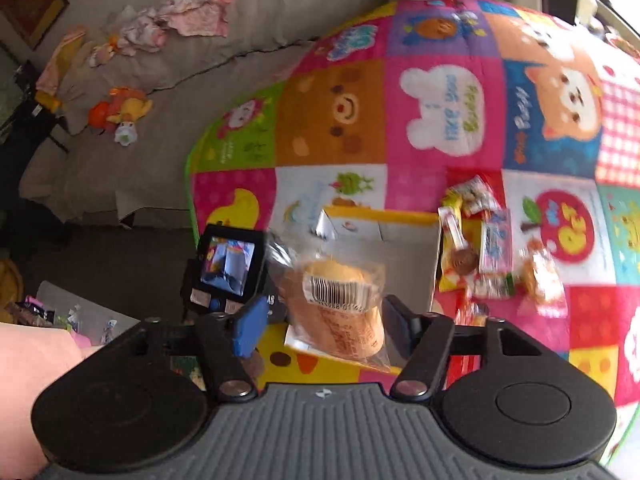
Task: Organize objects
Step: 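Carry the pastry over the box and release it inside with the right tool, then grasp a second wrapped round pastry from the pile with the right tool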
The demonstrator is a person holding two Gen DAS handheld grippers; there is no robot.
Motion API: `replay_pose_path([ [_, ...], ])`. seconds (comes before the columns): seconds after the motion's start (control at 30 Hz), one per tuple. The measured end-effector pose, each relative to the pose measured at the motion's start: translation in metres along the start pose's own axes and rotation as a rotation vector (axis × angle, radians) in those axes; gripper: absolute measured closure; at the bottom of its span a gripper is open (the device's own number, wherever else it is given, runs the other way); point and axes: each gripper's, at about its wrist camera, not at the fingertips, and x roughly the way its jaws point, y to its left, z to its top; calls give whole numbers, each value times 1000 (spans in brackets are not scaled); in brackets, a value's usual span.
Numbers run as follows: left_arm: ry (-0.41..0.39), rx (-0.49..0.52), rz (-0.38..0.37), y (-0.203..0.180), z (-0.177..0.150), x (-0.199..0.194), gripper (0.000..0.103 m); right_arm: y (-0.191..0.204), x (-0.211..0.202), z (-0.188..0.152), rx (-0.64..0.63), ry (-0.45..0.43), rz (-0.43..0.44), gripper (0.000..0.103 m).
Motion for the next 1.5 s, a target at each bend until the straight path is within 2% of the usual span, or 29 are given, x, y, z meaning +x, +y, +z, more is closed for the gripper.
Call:
replay_pose_path([
  [0.07,6,-16,1,2,1,1,94,-2,-2,4,-56,-16,-27,30],
  [0.2,17,-37,15,-1,1,1,94,-38,9,-1,-36,34,-77,30],
  [0.37,45,-86,32,-6,4,6,94,-103,39,-14,-24,124,-189,30],
  [0.5,65,-111,61,-12,8,10,94,-163,65,-12,22,170,-232,30],
  [0.63,73,-124,93,-18,10,11,94,-220,95,-6,66,209,-238,30],
  [0.83,67,-160,126,-25,9,14,94,-273,150,8,104,274,-150,30],
  [0.97,64,-170,147,-32,7,17,94,-287,189,16,148,376,-114,23],
  [1.1,69,-179,149,-38,5,18,94,-290,201,16,181,382,-137,23],
  [1.17,78,-167,146,-42,2,18,94,-286,204,14,184,400,-133,26],
  [1.23,92,-134,155,-43,0,17,94,-278,205,11,162,424,-139,42],
  [1.33,97,-111,151,-47,-2,18,94,-264,195,3,145,419,-136,44],
  [1.5,99,-68,118,-48,-5,18,94,-247,159,-19,196,391,-155,46],
])
